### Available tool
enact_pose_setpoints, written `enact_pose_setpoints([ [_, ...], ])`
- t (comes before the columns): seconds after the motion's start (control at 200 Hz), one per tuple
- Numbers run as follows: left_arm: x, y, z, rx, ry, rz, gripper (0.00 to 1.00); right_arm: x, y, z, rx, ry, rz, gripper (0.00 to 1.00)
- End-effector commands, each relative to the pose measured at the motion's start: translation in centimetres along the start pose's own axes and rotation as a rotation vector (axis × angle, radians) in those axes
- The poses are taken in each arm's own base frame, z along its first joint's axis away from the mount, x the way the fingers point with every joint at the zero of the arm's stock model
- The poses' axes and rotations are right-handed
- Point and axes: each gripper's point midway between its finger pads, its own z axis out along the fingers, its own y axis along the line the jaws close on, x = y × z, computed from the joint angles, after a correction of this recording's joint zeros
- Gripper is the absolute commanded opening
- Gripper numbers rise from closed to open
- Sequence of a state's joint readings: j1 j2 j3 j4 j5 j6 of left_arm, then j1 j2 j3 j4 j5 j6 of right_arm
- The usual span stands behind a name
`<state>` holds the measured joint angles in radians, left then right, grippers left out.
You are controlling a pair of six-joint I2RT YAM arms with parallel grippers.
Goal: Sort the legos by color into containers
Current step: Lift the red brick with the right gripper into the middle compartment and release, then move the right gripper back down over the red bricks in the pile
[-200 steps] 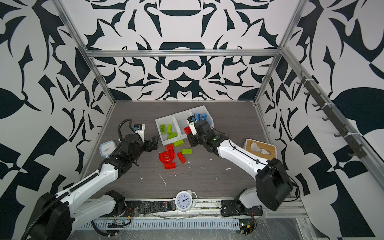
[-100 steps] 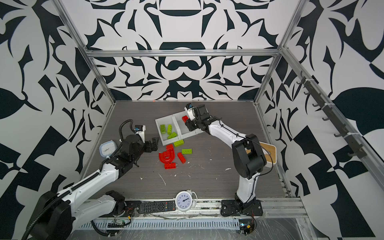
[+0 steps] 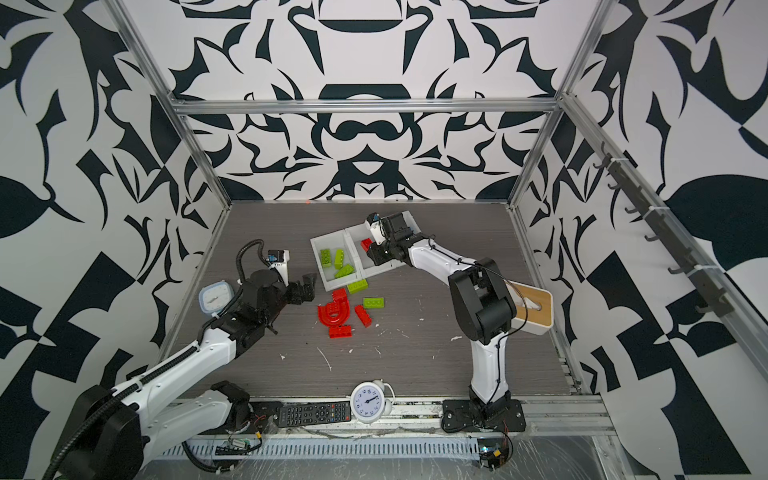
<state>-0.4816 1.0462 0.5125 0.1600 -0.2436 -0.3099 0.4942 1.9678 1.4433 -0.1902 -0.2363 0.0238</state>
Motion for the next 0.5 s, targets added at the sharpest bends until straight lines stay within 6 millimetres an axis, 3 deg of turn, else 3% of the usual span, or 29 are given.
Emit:
enact_pose_setpoints([
  [0.0, -0.1, 0.3, -0.1, -0.010, -0.013, 0.001, 1.00, -3.3, 0.5, -1.2, -0.015, -0.086, -0.013, 0.40],
  [0.165, -0.1, 0.3, -0.1, -0.008, -0.009, 0.001, 1.00, -3.6, 0.6, -1.6, -0.013, -0.086, -0.022, 0.55],
  [0.38, -0.2, 0.6, -0.3, -0.025, -0.018, -0.007, 1.00, -2.3, 1.4, -3.7, -0.022, -0.070, -0.012, 0.56],
  [0.495, -0.3, 0.8, -0.4, -0.030, -0.025, -0.015, 1.00, -0.5, 3.4, -6.0, -0.027, -0.067, -0.003, 0.57],
])
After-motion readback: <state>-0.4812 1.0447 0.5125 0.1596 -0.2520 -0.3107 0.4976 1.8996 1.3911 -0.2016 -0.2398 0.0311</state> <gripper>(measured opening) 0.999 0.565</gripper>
